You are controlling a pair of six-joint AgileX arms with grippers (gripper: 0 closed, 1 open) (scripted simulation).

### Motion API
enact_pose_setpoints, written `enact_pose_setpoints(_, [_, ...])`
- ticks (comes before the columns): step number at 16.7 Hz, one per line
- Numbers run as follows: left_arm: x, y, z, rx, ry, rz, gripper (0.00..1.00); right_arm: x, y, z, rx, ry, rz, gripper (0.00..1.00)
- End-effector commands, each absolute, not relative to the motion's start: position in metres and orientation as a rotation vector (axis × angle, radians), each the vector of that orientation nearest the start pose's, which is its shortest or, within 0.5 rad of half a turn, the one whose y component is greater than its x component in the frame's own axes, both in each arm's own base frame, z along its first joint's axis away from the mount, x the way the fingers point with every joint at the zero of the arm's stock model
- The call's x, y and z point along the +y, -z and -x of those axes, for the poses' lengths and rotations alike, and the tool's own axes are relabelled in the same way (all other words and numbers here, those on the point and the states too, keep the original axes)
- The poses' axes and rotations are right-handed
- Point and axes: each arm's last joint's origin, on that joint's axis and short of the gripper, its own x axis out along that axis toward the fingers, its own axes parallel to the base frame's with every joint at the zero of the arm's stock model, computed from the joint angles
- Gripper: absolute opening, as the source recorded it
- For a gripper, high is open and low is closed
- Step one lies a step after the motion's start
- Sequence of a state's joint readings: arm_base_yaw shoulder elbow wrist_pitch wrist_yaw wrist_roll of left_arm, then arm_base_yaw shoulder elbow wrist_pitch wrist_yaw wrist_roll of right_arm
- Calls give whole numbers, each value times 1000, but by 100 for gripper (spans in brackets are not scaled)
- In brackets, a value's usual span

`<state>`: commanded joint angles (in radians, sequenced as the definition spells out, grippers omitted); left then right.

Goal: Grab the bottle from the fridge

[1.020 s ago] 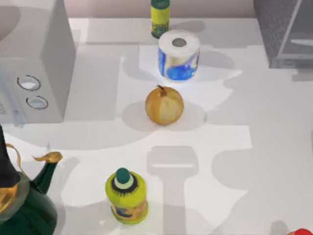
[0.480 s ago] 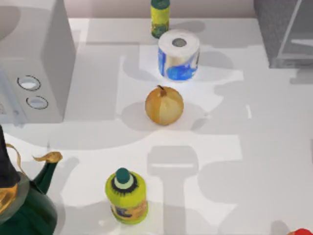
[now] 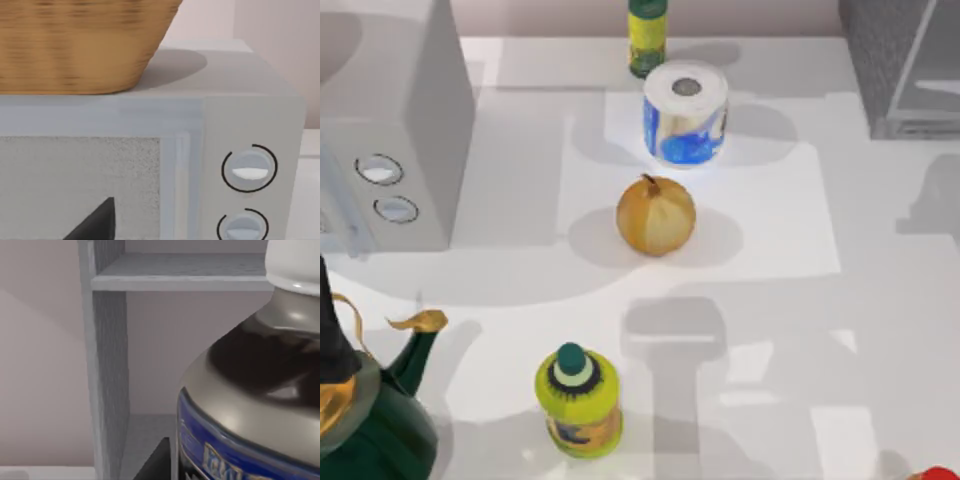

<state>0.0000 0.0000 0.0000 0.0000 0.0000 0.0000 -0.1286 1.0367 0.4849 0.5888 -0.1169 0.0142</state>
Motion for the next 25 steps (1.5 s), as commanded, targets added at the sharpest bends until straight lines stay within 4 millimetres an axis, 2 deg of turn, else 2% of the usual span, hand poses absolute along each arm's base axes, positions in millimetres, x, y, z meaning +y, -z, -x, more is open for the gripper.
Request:
enact_pose_setpoints(2, [-1, -160, -106, 0, 0, 0, 100, -17, -251, -192, -51, 3, 6, 0])
enact_pose_setpoints(5, [-1, -160, -106, 0, 0, 0, 100, -9, -233, -146, -68, 2, 5, 0])
enact_pose_setpoints(7, [-1, -160, -106, 0, 0, 0, 100, -5, -215, -126, -68, 2, 4, 0])
enact_pose_setpoints(9, [-1, -160, -106, 0, 0, 0, 100, -3, -195, -114, -55, 1, 2, 0])
enact_pose_setpoints(12, [-1, -160, -106, 0, 0, 0, 100, -2, -170, -107, -20, 0, 0, 0])
enact_pose_setpoints(14, [-1, -160, -106, 0, 0, 0, 100, -1, -161, -106, -2, 0, 0, 0])
enact_pose_setpoints(21, [-1, -160, -106, 0, 0, 0, 100, -1, -161, -106, 1, 2, -2, 0])
enact_pose_setpoints(25, [-1, -160, -106, 0, 0, 0, 100, 10, -169, -113, -1, 2, 1, 0])
